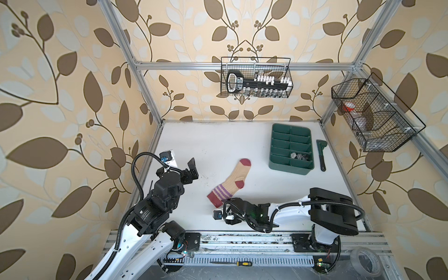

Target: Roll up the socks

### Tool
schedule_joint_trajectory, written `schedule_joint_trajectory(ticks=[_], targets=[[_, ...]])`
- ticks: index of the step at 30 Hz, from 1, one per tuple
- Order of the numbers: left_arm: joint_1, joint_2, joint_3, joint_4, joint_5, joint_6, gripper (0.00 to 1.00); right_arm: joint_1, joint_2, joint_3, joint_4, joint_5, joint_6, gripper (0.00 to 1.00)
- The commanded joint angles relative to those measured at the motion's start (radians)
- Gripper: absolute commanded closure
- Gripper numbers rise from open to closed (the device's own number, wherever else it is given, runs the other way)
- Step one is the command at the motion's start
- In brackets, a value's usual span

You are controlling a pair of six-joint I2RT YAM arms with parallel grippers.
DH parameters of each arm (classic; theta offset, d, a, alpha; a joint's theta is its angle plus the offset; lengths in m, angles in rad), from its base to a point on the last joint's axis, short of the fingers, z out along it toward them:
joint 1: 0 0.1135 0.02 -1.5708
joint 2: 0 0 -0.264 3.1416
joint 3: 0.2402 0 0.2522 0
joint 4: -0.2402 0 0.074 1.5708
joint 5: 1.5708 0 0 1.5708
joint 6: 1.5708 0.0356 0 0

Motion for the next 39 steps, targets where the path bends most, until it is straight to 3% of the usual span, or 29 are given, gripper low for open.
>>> schedule_joint_trajectory(ticks=[1,9,13,17,22,32,33,36,39], targets=[[-0.006,-0.004,0.022,-0.001,-0.034,-0.002,0.01,0.005,0.047,0.037,0.079,-0.020,0.000,0.38],[-0.005,0.007,0.005,0.010,-0.037,0.006,0.01,0.011,0.141,0.083,0.079,-0.041,0.090,0.43],[-0.006,0.011,0.001,0.012,-0.033,0.004,0.01,0.004,0.166,0.068,0.098,-0.037,0.134,0.62],[-0.005,0.020,-0.005,0.027,-0.026,0.009,0.01,0.000,0.177,0.044,0.106,-0.044,0.159,0.74],[-0.006,0.039,0.004,0.031,-0.002,0.016,0.01,-0.006,0.178,0.012,0.128,-0.020,0.173,1.00],[-0.005,0.113,0.025,0.063,0.085,0.072,0.01,-0.003,-0.018,-0.210,0.087,0.003,0.225,0.99],[-0.005,0.117,0.022,0.071,0.084,0.072,0.01,-0.001,-0.036,-0.211,0.069,0.002,0.228,0.89],[-0.006,0.125,0.020,0.086,0.079,0.068,0.01,0.011,-0.052,-0.165,0.057,-0.005,0.227,0.73],[-0.005,0.128,0.026,0.083,0.079,0.065,0.01,0.029,-0.010,-0.093,0.070,0.001,0.197,0.64]])
